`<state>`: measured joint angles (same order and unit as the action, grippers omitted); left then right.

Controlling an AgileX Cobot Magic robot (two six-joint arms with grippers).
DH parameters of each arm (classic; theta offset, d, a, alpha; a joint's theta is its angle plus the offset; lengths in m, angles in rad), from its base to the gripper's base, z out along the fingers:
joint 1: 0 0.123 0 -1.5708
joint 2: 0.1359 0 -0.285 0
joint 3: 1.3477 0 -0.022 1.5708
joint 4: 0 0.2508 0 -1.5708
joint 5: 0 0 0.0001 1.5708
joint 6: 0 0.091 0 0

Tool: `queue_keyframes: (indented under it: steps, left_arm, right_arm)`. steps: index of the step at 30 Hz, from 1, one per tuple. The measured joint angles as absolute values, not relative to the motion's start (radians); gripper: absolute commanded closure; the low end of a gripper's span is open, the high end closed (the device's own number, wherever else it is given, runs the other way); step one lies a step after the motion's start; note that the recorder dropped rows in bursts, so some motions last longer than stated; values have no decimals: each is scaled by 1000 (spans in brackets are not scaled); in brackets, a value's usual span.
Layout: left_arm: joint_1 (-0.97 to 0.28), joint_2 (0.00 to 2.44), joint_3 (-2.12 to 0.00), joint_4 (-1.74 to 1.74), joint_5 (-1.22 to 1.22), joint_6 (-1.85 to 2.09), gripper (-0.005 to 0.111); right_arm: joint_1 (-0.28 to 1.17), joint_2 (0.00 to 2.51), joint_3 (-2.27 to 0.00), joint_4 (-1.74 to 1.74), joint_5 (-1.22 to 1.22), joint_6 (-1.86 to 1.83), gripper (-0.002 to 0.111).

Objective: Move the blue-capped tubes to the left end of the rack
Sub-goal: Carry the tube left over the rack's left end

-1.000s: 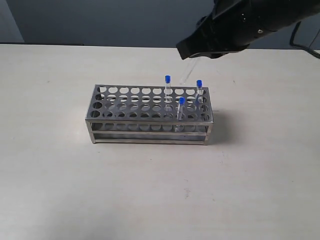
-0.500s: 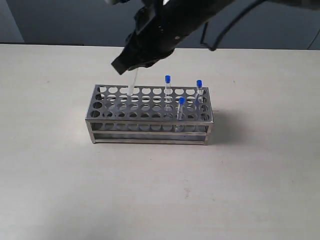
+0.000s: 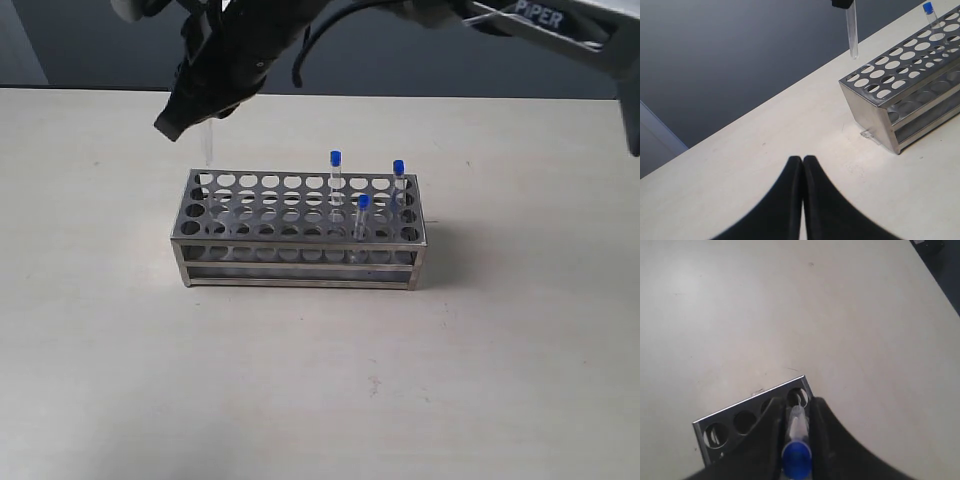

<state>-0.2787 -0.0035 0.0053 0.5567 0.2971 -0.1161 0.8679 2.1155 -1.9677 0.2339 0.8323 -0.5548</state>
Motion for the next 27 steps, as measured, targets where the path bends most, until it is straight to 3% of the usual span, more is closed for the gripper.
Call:
queue_keyframes:
  steps: [27]
  left_arm:
    - [-279, -3, 5, 557, 297, -116, 106]
  right_arm:
    - [870, 2264, -2020, 211, 747, -631, 109]
